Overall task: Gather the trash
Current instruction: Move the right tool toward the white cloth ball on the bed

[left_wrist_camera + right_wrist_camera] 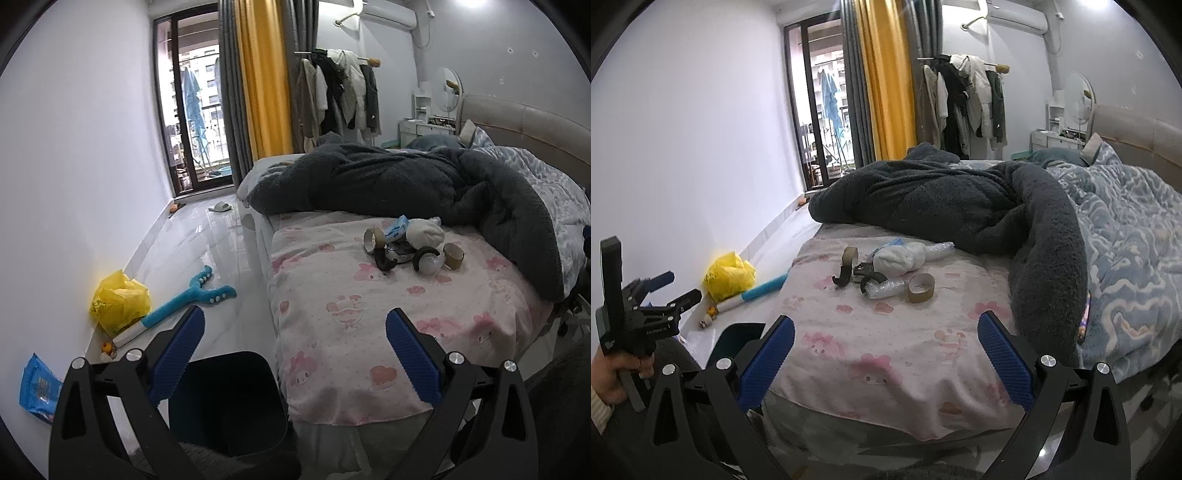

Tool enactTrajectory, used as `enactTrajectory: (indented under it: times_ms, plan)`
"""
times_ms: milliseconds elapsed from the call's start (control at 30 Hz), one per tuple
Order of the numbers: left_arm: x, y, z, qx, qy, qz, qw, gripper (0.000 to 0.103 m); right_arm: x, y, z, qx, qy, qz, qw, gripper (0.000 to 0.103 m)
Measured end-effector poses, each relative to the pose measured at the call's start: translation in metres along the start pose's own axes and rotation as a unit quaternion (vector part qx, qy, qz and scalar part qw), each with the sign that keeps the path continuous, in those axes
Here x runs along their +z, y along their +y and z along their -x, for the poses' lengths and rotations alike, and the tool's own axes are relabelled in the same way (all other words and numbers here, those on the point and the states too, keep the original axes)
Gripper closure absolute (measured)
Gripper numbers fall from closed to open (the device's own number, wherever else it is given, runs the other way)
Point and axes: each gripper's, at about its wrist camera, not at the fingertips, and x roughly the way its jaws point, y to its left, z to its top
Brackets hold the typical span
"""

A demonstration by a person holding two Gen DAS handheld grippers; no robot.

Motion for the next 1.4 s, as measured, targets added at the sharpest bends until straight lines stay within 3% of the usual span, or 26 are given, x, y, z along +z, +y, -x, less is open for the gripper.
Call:
enactTrajectory:
  times_ms: [367, 600, 700, 833, 1033, 1400]
  plan:
    - [0.008, 0.015, -0.033, -0.023, 0.010, 0.017, 0.9995, 0.003, 0.013, -0.021, -0.040, 0.012, -0.002, -0.018, 1.000, 0.003]
    - [0.011, 0.017, -0.054, -0.038, 0.024, 0.015, 0.9989, 0.004, 0.016, -0.031, -0.087, 0.023, 0.022, -0.010, 0.999, 0.003]
    - [0.013, 0.016, -0.069, -0.028, 0.034, 0.005, 0.9990, 0.004, 0.017, -0.032, -0.109, 0.026, 0.030, -0.007, 0.999, 0.006]
    - [0.016, 0.014, -0.090, -0.048, 0.043, 0.000, 0.9979, 0.005, 0.022, -0.031, -0.136, 0.034, 0.037, -0.006, 0.999, 0.009]
    - [0.023, -0.001, -0.115, -0.061, 0.036, -0.037, 0.9968, 0.013, 0.035, -0.026, -0.173, 0.049, 0.045, 0.001, 0.998, 0.010]
    - [0.038, -0.006, -0.159, -0.112, 0.057, -0.036, 0.9914, 0.022, 0.046, -0.017, -0.243, 0.043, 0.093, -0.011, 0.995, 0.021]
